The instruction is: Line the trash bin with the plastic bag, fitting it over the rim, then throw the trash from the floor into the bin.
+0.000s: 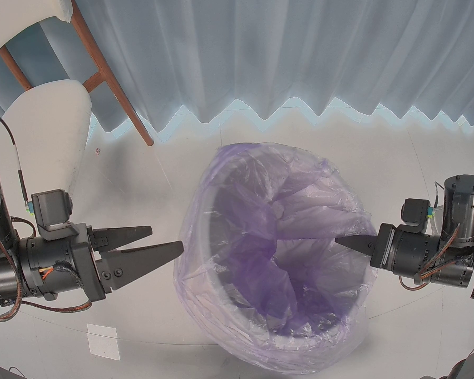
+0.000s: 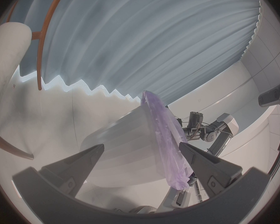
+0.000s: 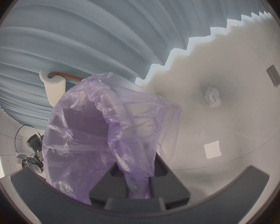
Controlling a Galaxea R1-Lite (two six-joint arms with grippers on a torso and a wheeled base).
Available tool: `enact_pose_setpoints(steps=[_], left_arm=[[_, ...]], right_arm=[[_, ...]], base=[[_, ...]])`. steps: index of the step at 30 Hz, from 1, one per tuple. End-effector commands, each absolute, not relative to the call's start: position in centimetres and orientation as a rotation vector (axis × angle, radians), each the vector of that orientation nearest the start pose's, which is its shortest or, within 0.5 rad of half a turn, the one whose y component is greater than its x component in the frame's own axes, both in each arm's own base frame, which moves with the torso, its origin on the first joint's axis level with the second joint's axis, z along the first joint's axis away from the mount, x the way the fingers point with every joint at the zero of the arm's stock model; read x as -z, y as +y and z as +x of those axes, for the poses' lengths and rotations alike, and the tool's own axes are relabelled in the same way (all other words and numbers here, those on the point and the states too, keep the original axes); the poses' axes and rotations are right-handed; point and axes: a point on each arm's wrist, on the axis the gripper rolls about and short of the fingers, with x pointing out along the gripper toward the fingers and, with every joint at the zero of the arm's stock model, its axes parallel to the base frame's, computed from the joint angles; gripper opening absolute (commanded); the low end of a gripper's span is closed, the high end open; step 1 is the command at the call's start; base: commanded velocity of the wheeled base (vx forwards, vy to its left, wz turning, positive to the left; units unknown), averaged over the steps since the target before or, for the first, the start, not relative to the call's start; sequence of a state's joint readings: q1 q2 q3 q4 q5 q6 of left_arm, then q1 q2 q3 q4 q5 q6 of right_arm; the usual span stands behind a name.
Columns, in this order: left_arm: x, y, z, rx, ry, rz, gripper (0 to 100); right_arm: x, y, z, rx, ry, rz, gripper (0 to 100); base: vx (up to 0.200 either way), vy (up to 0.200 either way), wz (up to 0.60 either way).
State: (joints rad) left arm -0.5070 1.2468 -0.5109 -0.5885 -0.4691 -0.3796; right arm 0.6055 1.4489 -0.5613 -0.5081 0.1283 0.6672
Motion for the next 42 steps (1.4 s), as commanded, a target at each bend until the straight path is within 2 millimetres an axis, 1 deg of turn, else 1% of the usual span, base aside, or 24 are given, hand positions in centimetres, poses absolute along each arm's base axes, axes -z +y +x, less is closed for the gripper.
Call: enact_pose_setpoints(steps=[1,12,13,18,24,35,41,42], left_arm=[[-20.5,-9.8,15.5,0.933,0.35,-0.344,100],[-20.5,-10.0,15.8,0.928,0.349,-0.343,100],[-20.6,-10.0,15.9,0.924,0.345,-0.343,100],[-20.4,-10.1,16.1,0.922,0.353,-0.344,100],[-20.5,-10.2,16.3,0.897,0.345,-0.343,100],[-20.5,-10.2,16.4,0.886,0.346,-0.343,100],[-20.6,-10.3,16.8,0.823,0.334,-0.341,100],[-20.4,-10.4,17.1,0.8,0.341,-0.341,100]], right_arm=[[-17.0,13.6,18.5,-0.579,0.615,0.53,0],[-16.7,13.9,18.1,-0.598,0.621,0.505,0],[-16.7,14.2,17.9,-0.615,0.624,0.499,0],[-16.5,14.2,17.6,-0.62,0.634,0.491,0],[-16.7,14.3,17.2,-0.645,0.607,0.499,0],[-17.0,14.2,17.2,-0.66,0.573,0.522,0],[-17.3,14.0,16.9,-0.675,0.564,0.53,0],[-17.6,13.8,16.5,-0.708,0.564,0.535,0]], base=[[0.0,0.0,0.0],[0.0,0.0,0.0],[0.0,0.0,0.0],[0.0,0.0,0.0],[0.0,0.0,0.0],[0.0,0.0,0.0],[0.0,0.0,0.0],[0.0,0.0,0.0]])
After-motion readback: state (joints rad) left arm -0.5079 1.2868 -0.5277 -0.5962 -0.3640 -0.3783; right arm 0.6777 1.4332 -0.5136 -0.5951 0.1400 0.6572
